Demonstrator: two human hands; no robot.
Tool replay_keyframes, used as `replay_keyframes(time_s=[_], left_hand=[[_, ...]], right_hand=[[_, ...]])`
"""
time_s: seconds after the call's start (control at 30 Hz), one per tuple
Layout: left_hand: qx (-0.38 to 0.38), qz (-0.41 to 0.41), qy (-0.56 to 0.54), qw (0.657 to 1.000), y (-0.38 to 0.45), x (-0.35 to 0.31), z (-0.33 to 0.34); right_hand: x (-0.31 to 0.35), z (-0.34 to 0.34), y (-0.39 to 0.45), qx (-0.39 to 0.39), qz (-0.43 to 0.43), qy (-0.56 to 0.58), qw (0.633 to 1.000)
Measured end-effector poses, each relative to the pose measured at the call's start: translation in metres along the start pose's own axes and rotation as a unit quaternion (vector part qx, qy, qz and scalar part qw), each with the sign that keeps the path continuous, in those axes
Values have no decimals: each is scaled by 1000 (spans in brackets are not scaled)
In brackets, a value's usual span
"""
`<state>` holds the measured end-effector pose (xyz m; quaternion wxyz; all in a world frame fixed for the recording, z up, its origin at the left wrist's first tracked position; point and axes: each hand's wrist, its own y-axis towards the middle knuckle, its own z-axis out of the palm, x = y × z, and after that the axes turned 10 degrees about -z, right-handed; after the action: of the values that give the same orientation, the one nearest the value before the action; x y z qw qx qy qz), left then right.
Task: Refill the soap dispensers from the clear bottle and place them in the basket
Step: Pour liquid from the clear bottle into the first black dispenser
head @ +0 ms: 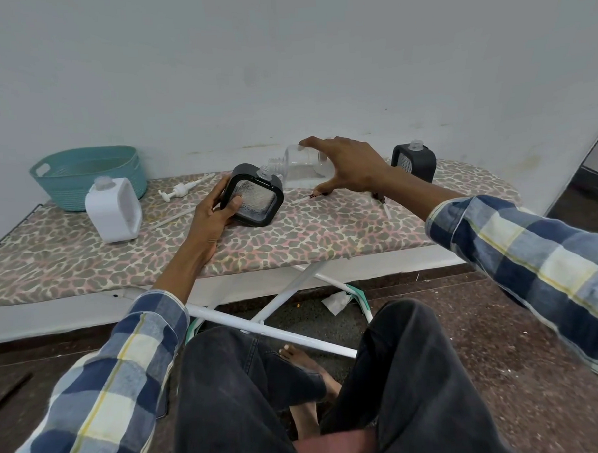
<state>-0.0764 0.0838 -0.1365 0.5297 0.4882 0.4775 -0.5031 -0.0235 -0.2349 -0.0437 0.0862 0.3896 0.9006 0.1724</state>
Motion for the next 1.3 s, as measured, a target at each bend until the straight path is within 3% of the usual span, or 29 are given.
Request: replay_keyframes(time_s=[1.3], left_hand=[[-3, 9, 2, 1000, 0, 0, 0]], right_hand=[[3, -20, 8, 24, -13, -25, 999]])
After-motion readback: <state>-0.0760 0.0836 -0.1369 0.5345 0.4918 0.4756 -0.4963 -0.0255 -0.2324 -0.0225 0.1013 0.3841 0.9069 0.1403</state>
